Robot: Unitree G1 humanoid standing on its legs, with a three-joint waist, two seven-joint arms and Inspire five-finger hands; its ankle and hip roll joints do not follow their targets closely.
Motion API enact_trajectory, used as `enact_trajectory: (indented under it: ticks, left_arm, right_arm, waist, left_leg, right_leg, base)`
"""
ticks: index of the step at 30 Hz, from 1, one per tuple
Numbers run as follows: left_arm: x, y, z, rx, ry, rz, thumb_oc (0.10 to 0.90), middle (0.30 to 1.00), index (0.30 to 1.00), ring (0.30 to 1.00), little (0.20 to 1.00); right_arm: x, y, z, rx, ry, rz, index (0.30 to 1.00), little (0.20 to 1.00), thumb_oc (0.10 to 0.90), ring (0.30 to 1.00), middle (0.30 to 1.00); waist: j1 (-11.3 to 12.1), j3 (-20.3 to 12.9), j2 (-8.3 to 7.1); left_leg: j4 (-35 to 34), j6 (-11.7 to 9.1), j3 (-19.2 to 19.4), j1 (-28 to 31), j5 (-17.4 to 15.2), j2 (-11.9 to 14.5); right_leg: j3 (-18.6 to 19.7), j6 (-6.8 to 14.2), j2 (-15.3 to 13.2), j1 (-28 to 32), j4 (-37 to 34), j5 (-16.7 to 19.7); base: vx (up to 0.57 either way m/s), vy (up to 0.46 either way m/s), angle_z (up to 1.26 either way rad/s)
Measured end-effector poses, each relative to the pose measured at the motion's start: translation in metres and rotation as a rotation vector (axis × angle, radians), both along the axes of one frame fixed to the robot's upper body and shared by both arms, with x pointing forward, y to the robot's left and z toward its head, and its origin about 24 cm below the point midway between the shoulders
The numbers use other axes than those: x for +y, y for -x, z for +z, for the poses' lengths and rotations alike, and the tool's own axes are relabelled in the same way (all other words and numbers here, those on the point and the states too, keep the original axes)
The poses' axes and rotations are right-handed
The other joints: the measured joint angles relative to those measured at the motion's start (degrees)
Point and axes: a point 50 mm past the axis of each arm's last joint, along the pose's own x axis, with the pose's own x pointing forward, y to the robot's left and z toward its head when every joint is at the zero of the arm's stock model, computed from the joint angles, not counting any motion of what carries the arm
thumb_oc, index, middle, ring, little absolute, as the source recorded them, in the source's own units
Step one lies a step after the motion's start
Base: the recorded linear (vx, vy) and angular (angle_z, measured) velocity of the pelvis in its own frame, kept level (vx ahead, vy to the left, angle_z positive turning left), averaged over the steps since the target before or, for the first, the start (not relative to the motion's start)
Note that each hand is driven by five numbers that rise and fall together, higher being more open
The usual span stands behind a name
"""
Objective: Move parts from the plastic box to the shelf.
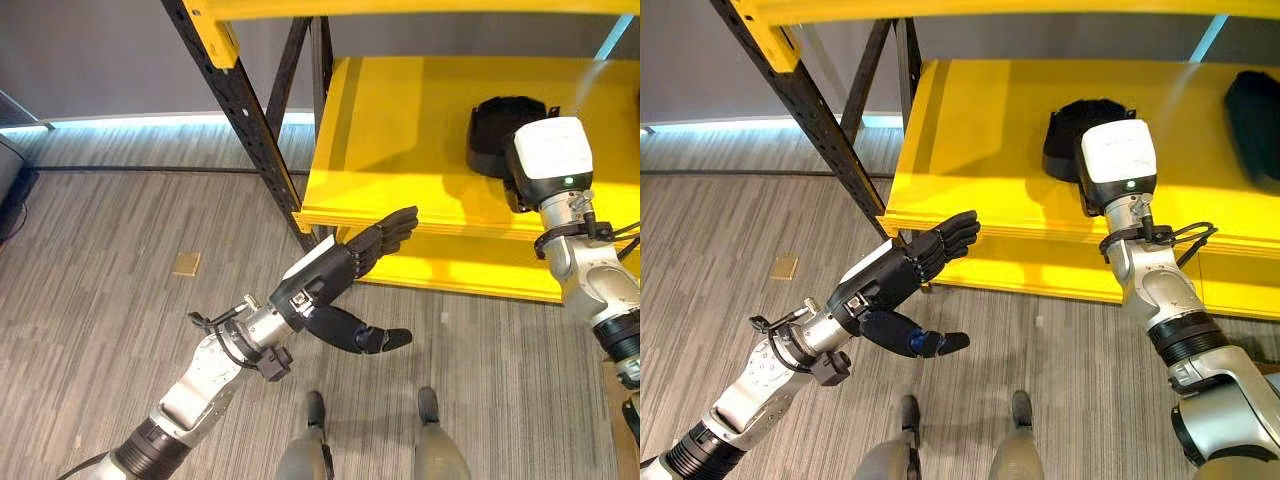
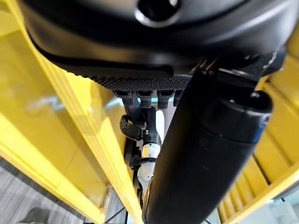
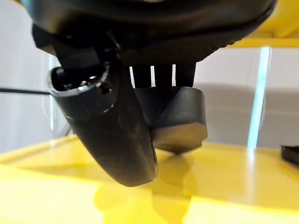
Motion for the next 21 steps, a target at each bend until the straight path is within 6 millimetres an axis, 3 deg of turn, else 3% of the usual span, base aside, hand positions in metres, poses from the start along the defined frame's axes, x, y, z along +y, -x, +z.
enact_trajectory:
  ticks: [6,14,21]
  left_arm:
    - [0.000,-0.002,0.003,-0.009,-0.001,-0.002,0.900,1.000,1.000,1.000,1.000]
    - [-0.003,-0.009,0.019,-0.050,0.022,-0.022,0.900,1.000,1.000,1.000,1.000]
    - [-0.003,-0.009,0.018,-0.045,0.013,-0.031,0.900,1.000,1.000,1.000,1.000]
  right_arm:
    - [-0.005,0.000,0.007,-0.012,0.003,-0.017,0.300,0.300,0.400,0.300,0.300]
    - [-0.009,-0.004,0.046,-0.106,0.023,-0.042,0.300,0.300,0.400,0.300,0.300]
    - [-0.013,-0.009,0.059,-0.119,0.055,-0.075,0.300,0.300,0.400,0.300,0.300]
  waist:
    - [0.0,2.0,0.29]
    - [0.1,6.2,1.15]
    - [0.4,6.9,1.01]
  left_leg:
    - [0.0,-0.1,0.1,-1.3,0.1,0.0]
    - [0.0,0.2,0.1,-4.2,1.0,-0.5]
    - [0.0,0.4,-0.1,-7.4,2.0,-0.6]
  right_leg:
    - [0.1,0.0,0.0,-1.7,0.4,0.0]
    - [0.8,0.4,-0.4,-6.0,3.2,-0.4]
    - [1.1,0.4,-0.4,-11.0,7.1,-1.6]
  base:
    - [-0.02,-0.045,-0.01]
    - [-0.05,-0.068,-0.01]
    - [-0.07,-0.093,0.01]
